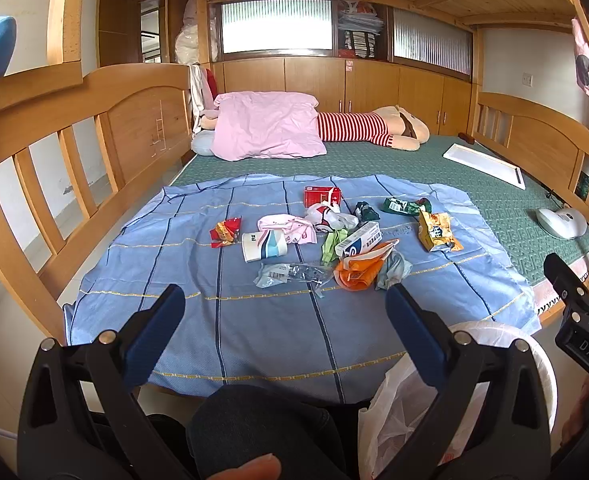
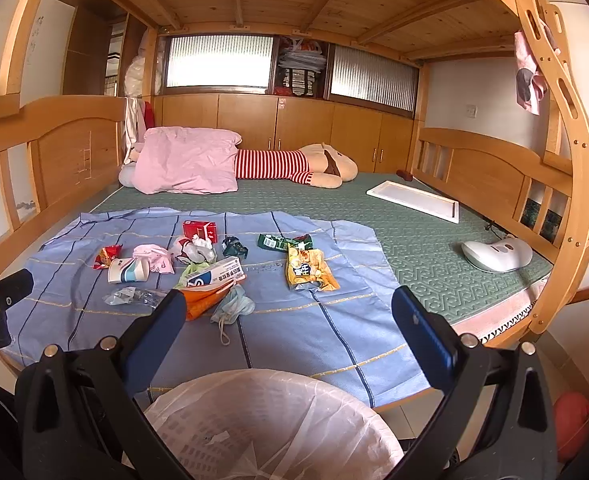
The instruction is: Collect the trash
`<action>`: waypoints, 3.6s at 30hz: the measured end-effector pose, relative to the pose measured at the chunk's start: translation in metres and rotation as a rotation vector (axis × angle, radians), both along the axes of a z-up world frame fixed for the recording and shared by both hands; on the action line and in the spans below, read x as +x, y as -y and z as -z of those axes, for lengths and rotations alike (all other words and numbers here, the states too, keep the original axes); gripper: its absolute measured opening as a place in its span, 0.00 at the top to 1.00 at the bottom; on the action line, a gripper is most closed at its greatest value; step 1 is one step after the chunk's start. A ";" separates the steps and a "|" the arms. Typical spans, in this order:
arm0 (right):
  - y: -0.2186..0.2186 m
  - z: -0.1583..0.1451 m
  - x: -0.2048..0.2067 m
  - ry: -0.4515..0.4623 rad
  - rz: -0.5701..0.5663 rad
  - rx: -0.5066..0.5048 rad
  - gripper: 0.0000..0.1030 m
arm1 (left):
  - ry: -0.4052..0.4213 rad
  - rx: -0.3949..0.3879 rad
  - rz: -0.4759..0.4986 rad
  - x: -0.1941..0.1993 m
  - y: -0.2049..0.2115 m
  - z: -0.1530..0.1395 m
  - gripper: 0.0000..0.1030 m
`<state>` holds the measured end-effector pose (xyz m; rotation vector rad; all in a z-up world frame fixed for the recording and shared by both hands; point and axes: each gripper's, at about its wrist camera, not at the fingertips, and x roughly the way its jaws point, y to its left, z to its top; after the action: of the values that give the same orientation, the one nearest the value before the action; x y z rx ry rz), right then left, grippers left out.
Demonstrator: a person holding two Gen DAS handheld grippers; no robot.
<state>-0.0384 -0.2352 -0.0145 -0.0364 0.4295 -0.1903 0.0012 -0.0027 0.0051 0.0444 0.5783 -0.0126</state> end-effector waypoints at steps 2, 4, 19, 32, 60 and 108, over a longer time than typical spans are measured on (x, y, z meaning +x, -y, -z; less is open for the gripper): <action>-0.001 0.000 0.001 -0.001 0.000 0.000 0.03 | 0.003 0.000 0.000 -0.001 0.000 0.001 0.03; -0.001 0.001 0.001 -0.001 0.000 0.001 0.03 | 0.002 0.001 -0.001 -0.001 0.001 0.000 0.03; -0.002 0.004 0.000 -0.015 -0.010 0.019 0.03 | -0.001 0.004 0.001 -0.004 0.002 0.006 0.03; 0.000 0.006 0.001 -0.024 -0.013 0.025 0.03 | -0.002 0.007 0.005 -0.004 0.005 0.010 0.03; 0.000 0.009 0.001 -0.040 -0.016 0.031 0.03 | -0.010 0.006 0.008 -0.006 0.007 0.016 0.03; -0.065 0.053 0.157 -0.371 -0.288 0.222 0.31 | -0.322 -0.398 -0.040 0.214 -0.170 0.133 0.48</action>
<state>0.1182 -0.1701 -0.0674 0.0859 0.8063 0.1528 0.2156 0.1678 -0.1277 -0.3616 0.8889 -0.0966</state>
